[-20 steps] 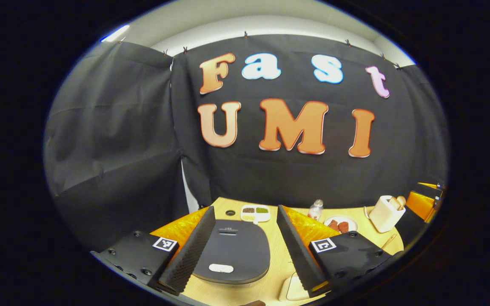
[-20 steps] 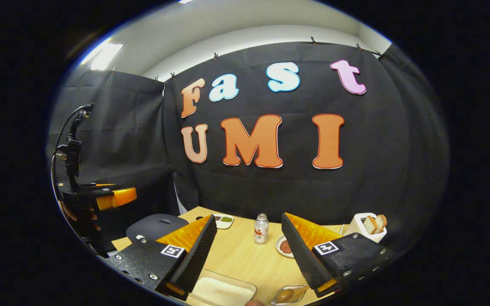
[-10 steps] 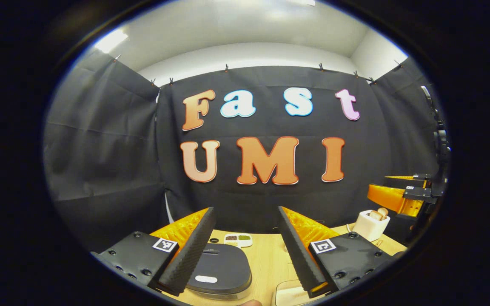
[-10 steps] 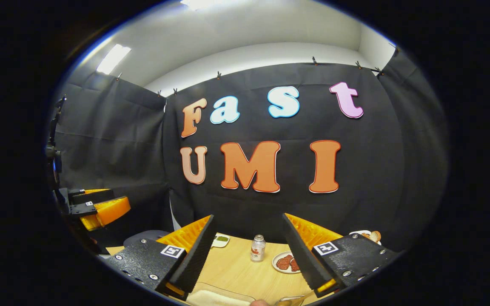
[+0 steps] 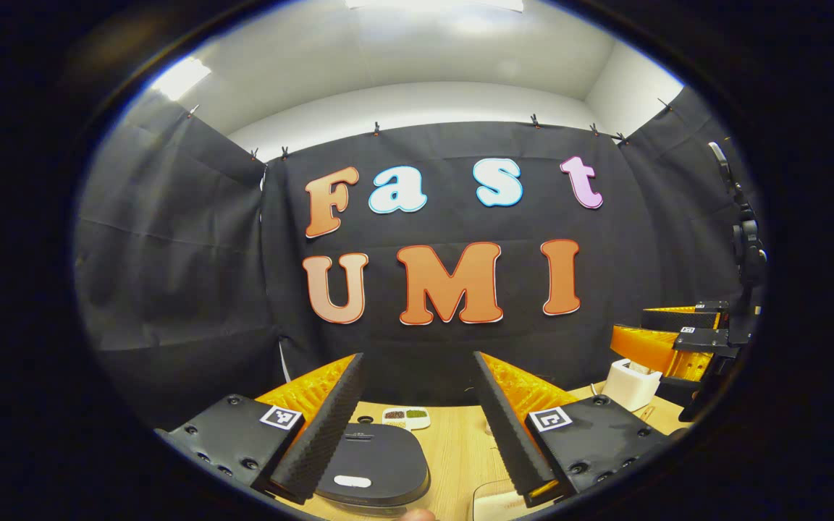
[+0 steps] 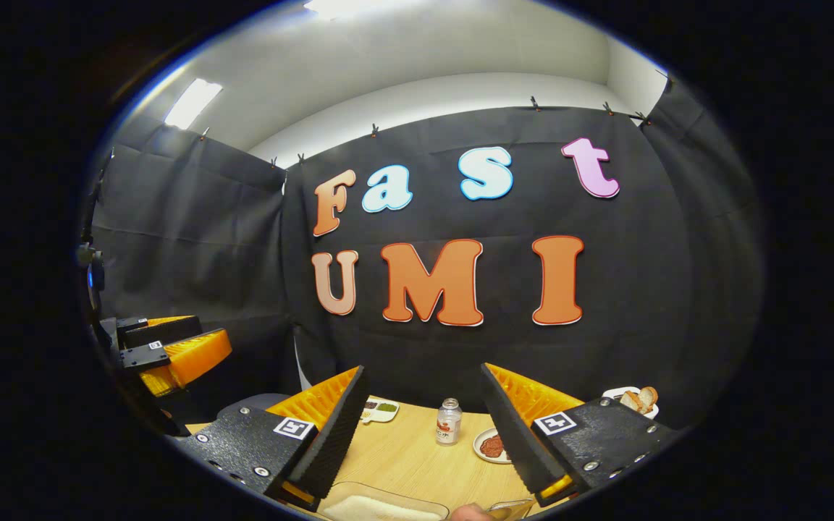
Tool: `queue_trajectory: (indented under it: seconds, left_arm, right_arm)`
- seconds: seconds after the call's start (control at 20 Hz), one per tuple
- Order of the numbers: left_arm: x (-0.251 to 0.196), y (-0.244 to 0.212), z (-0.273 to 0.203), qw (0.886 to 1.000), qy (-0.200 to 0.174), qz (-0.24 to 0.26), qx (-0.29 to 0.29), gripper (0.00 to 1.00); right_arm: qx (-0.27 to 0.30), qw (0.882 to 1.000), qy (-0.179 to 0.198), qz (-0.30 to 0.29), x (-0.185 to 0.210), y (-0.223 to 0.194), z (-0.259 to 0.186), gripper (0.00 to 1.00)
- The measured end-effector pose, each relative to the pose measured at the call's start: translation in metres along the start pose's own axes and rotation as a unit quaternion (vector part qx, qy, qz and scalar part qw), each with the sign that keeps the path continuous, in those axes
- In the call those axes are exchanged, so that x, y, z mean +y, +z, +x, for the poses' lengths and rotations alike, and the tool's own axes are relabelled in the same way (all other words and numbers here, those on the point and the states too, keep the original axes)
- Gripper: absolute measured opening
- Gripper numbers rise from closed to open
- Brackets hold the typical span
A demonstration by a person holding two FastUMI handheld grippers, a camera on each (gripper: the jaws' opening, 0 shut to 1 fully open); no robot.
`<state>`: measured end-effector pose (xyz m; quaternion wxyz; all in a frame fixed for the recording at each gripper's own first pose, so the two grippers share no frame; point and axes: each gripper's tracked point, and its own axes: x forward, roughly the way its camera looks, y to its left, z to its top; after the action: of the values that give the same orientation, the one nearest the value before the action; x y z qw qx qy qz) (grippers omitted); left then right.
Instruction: Close the left gripper, press the button to open the rice cooker; take a wooden spoon from the chopstick holder with the right hand, scoop a spoonful of rice and pour it into the rice cooker, then put the wooden spoon back into the chopstick holder.
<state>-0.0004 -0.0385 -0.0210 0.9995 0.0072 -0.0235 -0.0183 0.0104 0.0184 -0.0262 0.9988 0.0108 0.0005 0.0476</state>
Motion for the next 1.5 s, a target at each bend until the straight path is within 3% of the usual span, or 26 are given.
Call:
queue_trajectory:
  seconds: [0.45, 1.5]
  left_arm:
    - [0.006, 0.007, -0.001, 1.0, 0.007, -0.002, -0.015, 0.96]
    - [0.005, -0.002, 0.0, 1.0, -0.006, 0.004, 0.001, 0.96]
  right_arm:
    - [0.003, 0.999, -0.044, 0.012, -0.026, -0.002, 0.0, 0.95]
    - [-0.007, 0.999, -0.039, 0.006, -0.016, 0.003, 0.003, 0.95]
